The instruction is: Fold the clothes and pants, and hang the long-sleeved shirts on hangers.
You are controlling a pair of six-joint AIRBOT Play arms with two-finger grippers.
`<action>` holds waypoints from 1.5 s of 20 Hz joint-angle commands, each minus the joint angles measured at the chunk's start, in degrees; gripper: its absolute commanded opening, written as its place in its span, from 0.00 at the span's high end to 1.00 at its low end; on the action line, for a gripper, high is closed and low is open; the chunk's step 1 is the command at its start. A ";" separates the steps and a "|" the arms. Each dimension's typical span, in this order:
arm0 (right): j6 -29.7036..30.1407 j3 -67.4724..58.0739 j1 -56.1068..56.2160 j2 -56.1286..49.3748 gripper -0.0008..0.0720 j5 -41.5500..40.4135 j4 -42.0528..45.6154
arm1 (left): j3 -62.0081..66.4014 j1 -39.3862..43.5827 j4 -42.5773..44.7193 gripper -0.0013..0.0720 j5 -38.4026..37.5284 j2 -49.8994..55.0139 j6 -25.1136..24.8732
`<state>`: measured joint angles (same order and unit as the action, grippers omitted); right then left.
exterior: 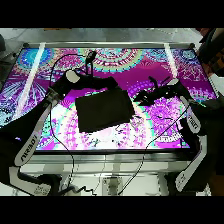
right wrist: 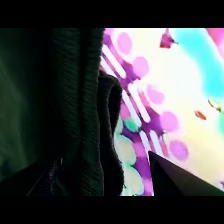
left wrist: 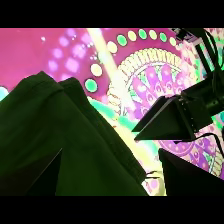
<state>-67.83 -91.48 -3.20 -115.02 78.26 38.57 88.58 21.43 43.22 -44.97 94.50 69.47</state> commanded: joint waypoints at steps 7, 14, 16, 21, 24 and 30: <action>1.57 -0.07 12.26 -3.50 0.01 -1.66 -12.15 | 0.04 -0.11 0.00 0.03 -0.98 -0.04 -0.02; 1.51 -0.09 16.48 -0.68 0.95 -13.79 -10.69 | 0.07 -5.01 5.73 0.04 -3.37 -4.13 -4.11; 1.38 -0.09 13.73 3.87 0.95 -13.77 -7.69 | 0.07 -7.96 9.20 0.04 -4.92 -8.44 -4.17; -7.85 -0.07 2.45 22.45 0.95 -4.76 7.96 | 0.07 -14.38 9.88 0.04 -5.70 -17.97 -3.78; -17.14 -0.07 -6.05 35.34 0.95 2.32 17.79 | 0.07 -14.99 9.92 0.04 -5.68 -20.79 -3.67; -22.03 -0.07 -25.99 58.82 0.95 13.66 46.51 | 0.04 -14.97 9.92 0.04 -5.66 -20.98 -3.67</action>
<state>-86.00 -91.48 -20.21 -66.39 86.43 68.51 88.60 6.68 53.04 -50.63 73.95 65.78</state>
